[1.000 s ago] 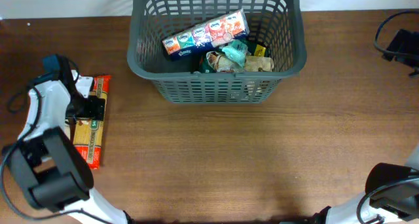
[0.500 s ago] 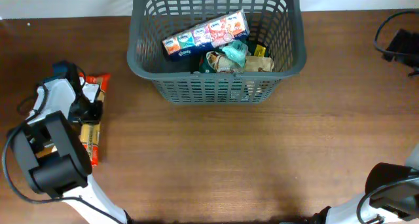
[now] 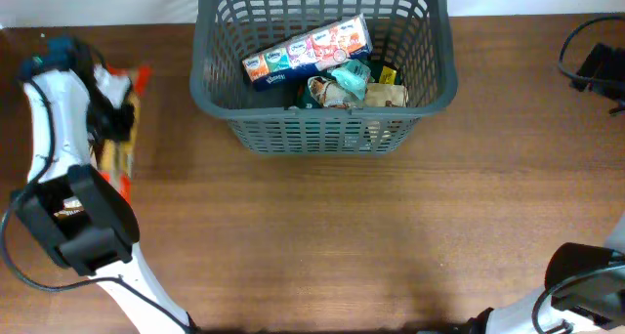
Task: Pack container
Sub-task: 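Carry the spaghetti pack into the basket and release with the left gripper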
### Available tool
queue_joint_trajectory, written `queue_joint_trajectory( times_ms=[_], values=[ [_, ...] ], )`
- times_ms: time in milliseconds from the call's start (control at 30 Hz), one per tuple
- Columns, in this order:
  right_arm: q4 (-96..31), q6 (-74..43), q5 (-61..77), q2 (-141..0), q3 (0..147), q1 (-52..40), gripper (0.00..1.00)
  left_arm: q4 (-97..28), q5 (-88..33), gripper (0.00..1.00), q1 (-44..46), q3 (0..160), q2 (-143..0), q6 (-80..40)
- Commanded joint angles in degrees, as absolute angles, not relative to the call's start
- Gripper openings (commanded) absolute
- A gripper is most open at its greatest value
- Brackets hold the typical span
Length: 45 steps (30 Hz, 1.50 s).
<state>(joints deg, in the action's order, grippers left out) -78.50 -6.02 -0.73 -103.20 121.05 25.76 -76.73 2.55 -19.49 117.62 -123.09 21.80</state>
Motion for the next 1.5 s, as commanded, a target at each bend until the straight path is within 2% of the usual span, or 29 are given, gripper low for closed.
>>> queue_joint_trajectory(
  times_ms=[0, 133, 300, 433, 700, 967, 1200, 1267, 1300, 1400, 1467],
  values=[
    [-78.48, -6.5, -0.49, -102.5, 120.92, 25.89, 0.99, -79.64, 1.63, 0.02, -17.93, 135.74, -120.2, 22.81],
    [-78.48, -6.5, -0.49, -102.5, 120.92, 25.89, 0.99, -81.8, -0.84, 0.01, -14.79, 153.8, -120.2, 24.95],
    [-78.48, -6.5, -0.49, -102.5, 120.92, 25.89, 0.99, -83.37, -15.75, 0.02, -6.9, 171.52, -120.18, 41.01],
    [-78.48, -6.5, -0.49, -102.5, 120.92, 25.89, 0.99, -83.33, -16.95, 0.02, 2.83, 178.54, -120.2, 53.12],
    [-78.48, -6.5, -0.49, -102.5, 120.92, 25.89, 0.99, -83.11, -16.73, 0.02, 19.03, 176.44, -123.92, 68.75],
    [-78.48, -6.5, -0.49, -102.5, 120.92, 25.89, 0.99, -81.87, -12.25, 0.02, 21.67, 170.93, -135.24, 71.75],
    [-78.48, -6.5, -0.49, -102.5, 120.92, 25.89, 0.99, -81.38, -12.21, 0.02, 21.71, 169.64, -142.69, 67.7],
    [-78.48, -6.5, -0.49, -102.5, 120.92, 25.89, 0.99, -81.32, -12.19, 0.08, 21.74, 169.64, -143.7, 66.48],
    [-78.48, -6.5, -0.49, -102.5, 120.92, 25.89, 0.99, -81.49, -12.19, 0.15, 21.76, 169.62, -143.83, 66.41],
    [-78.48, -6.5, -0.49, -102.5, 120.92, 25.89, 0.99, -81.65, -10.39, 0.52, 21.76, 169.64, -142.98, 63.4],
    [-78.48, -6.5, -0.49, -102.5, 120.92, 25.89, 0.99, -81.67, -6.59, 0.7, 21.76, 169.64, -141.69, 59.42]
  ],
)
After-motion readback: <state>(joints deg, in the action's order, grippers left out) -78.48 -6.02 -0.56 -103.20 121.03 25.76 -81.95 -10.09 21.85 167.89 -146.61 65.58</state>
